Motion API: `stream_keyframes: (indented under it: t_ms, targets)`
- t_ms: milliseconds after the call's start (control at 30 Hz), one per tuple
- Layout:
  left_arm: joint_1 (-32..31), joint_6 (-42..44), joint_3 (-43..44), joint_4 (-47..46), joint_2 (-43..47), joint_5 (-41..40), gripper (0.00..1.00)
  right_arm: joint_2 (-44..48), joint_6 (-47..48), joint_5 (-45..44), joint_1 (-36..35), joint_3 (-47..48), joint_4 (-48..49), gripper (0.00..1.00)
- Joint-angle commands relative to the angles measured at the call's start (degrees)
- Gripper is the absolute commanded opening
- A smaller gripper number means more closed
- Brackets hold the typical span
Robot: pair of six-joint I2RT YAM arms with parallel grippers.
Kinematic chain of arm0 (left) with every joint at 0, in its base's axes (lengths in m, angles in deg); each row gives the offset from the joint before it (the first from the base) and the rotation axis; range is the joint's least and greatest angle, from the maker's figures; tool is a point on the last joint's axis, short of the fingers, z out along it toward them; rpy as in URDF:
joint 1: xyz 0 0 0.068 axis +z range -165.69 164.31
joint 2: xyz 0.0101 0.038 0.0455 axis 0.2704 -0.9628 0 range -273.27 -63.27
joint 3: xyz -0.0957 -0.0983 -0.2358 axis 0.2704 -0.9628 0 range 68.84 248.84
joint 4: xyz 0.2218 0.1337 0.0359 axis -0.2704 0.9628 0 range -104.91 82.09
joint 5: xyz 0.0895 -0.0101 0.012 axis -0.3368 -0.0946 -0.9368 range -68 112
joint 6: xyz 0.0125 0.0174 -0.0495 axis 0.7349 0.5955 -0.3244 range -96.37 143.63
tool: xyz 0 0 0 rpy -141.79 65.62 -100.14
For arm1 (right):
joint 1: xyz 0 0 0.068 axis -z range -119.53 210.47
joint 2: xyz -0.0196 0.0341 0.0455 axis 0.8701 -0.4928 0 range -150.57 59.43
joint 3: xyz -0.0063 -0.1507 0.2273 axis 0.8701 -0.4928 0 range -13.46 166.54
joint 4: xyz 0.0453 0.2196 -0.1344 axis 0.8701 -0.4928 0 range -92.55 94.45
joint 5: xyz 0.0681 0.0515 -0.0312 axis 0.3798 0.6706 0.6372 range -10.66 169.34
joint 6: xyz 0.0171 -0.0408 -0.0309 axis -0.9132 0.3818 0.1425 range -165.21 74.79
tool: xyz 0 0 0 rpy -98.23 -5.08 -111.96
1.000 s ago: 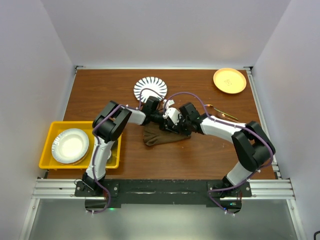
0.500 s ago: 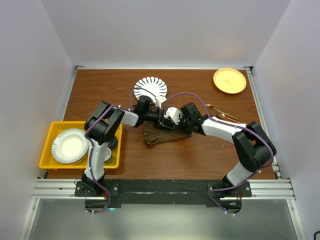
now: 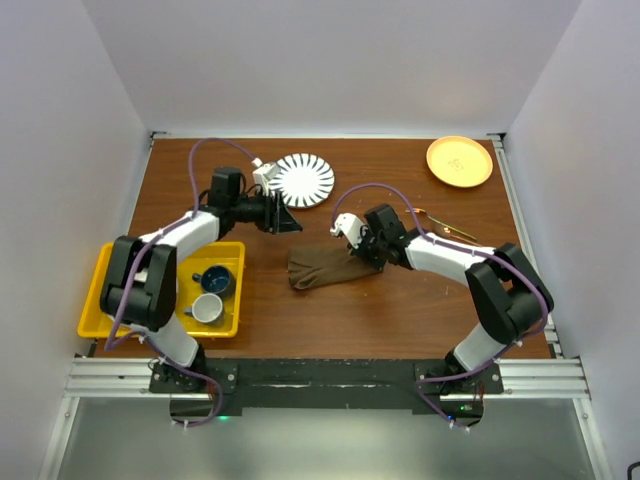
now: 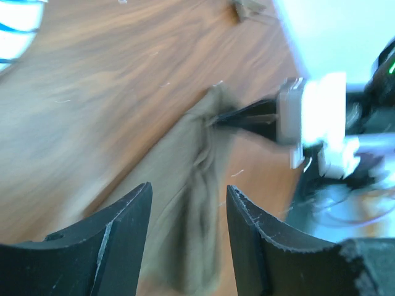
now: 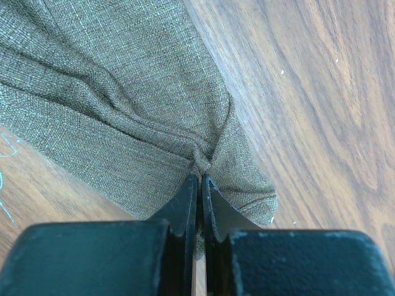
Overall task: Fold the napkin into a case and place the utensils inside
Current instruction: Stuff the top corner of the smaller-rectangle-folded napkin at the center of the board.
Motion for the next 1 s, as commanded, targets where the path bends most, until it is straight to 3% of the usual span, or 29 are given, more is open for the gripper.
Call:
stream_keyframes:
  t_ms: [0, 33, 200, 467, 767, 867, 967]
  targets:
    - [-1.5, 36.4, 1.4, 24.6, 9.6, -2.3, 0.57, 0.3, -0.6, 1.7, 0.5, 0.3, -0.6, 0.00]
    - [-3.0, 45.6, 0.8, 26.4, 11.2, -7.2, 0.57, 0.2, -0.7, 1.9, 0.6, 0.3, -0.7, 0.00]
    - [-13.7, 56.8, -2.5, 26.9, 16.3, -17.0, 0.64, -0.2, -1.3, 2.6, 0.5, 0.7, -1.2, 0.00]
    - [-24.4, 55.8, -5.6, 16.0, 13.5, -28.5, 0.66, -1.3, -1.9, 4.0, 0.6, 1.7, -2.3, 0.00]
    - [-27.4, 55.4, -5.2, 13.3, 6.6, -30.8, 0.67, -2.5, -1.6, 4.5, 0.6, 2.5, -3.5, 0.00]
    - [-27.4, 55.7, -5.8, 12.9, 5.8, -31.1, 0.64, -2.8, -1.4, 4.5, 0.5, 2.7, -3.9, 0.00]
    - [-27.4, 56.5, -6.2, 13.2, 5.8, -31.6, 0.52, -2.9, -0.8, 4.4, 0.6, 2.5, -4.0, 0.00]
